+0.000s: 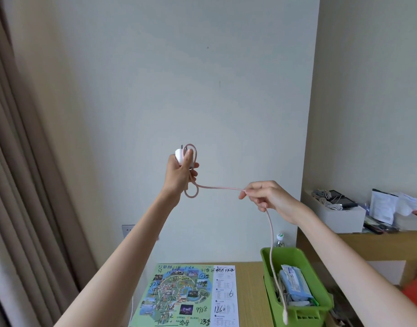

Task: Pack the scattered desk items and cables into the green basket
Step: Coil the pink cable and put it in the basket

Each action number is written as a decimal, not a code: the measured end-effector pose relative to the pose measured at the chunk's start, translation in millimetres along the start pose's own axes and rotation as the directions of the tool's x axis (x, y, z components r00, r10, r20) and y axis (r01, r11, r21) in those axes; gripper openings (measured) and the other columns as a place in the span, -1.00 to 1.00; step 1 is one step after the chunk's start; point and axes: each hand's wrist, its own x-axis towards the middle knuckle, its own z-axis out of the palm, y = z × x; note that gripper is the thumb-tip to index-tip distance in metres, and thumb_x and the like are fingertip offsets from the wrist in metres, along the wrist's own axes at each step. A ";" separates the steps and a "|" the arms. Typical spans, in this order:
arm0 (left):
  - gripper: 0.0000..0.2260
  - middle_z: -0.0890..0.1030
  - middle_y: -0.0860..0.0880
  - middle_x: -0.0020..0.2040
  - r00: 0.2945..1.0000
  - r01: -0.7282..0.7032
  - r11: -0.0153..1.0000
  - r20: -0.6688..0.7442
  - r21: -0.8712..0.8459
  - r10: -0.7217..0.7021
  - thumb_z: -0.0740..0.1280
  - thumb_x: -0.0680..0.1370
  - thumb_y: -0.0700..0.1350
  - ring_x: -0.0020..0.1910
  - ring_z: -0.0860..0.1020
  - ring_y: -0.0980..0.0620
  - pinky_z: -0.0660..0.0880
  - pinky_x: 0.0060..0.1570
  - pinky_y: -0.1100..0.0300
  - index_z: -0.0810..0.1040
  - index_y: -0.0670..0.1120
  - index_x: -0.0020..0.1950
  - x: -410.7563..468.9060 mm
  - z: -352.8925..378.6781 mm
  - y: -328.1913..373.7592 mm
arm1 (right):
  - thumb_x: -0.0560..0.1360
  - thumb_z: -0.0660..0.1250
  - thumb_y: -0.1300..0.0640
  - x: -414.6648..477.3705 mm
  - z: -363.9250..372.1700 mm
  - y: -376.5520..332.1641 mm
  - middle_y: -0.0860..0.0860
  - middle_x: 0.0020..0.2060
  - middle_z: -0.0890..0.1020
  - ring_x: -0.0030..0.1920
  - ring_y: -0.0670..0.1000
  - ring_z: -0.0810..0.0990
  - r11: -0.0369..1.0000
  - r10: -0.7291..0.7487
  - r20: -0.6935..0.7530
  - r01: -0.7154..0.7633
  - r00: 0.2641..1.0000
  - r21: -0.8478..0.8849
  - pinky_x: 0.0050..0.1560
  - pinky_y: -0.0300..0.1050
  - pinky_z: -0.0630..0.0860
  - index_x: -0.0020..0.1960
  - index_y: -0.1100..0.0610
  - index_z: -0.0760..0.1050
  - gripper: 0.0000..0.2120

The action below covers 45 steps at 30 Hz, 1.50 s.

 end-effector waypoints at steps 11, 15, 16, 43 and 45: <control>-0.60 0.54 -0.07 -0.22 0.917 -0.010 0.985 0.394 0.172 -0.060 0.14 0.64 0.11 -0.36 0.47 0.07 0.35 -0.40 0.29 0.50 -0.22 -0.05 -30.3 19.8 -2.4 | 0.45 0.44 0.31 19.9 28.2 -48.9 -0.01 -0.30 0.58 -0.36 -0.11 0.47 0.932 -0.301 -0.047 0.283 0.952 -0.226 -0.32 -0.32 0.39 -0.05 0.22 0.59 -0.91; -0.67 0.55 0.04 -0.10 0.761 0.106 0.990 0.633 0.093 -0.141 0.13 0.62 0.18 -0.10 0.48 0.07 0.43 -0.15 0.22 0.57 0.03 0.16 -41.4 17.5 0.9 | 0.41 0.48 0.30 20.1 25.5 -46.7 -0.05 -0.38 0.58 -0.40 -0.11 0.50 0.960 -0.255 -0.105 0.239 0.961 -0.144 -0.44 -0.30 0.36 -0.14 0.18 0.51 -0.84; -0.73 0.55 0.05 -0.09 0.738 0.086 0.991 0.662 0.105 -0.134 0.18 0.62 0.13 -0.08 0.48 0.08 0.43 -0.15 0.23 0.55 0.02 0.16 -41.9 16.9 1.2 | 0.40 0.49 0.30 19.5 24.8 -46.0 -0.04 -0.40 0.58 -0.40 -0.09 0.50 0.963 -0.251 -0.106 0.237 0.962 -0.126 -0.45 -0.28 0.36 -0.16 0.19 0.51 -0.85; -0.87 0.39 -0.19 -0.16 0.848 0.263 0.961 0.497 -0.088 -0.186 0.37 0.49 -0.13 -0.26 0.38 0.00 0.33 -0.23 0.20 0.49 -0.14 -0.04 -33.7 27.6 0.4 | 0.62 0.22 0.03 9.5 40.4 -11.6 0.00 -0.48 0.39 -0.52 -0.08 0.28 0.982 -0.045 -0.176 0.076 0.983 0.175 -0.49 -0.26 0.13 -0.21 0.13 0.53 -0.71; -0.94 0.49 -0.16 -0.20 0.847 0.239 0.964 0.511 -0.114 -0.149 0.31 0.55 -0.18 -0.24 0.44 -0.01 0.38 -0.23 0.22 0.54 -0.15 -0.06 -36.4 34.6 1.8 | 0.61 0.23 0.02 8.2 44.8 -11.9 0.01 -0.49 0.41 -0.51 -0.07 0.29 0.981 -0.027 -0.188 0.062 0.982 0.185 -0.47 -0.24 0.12 -0.28 0.07 0.51 -0.68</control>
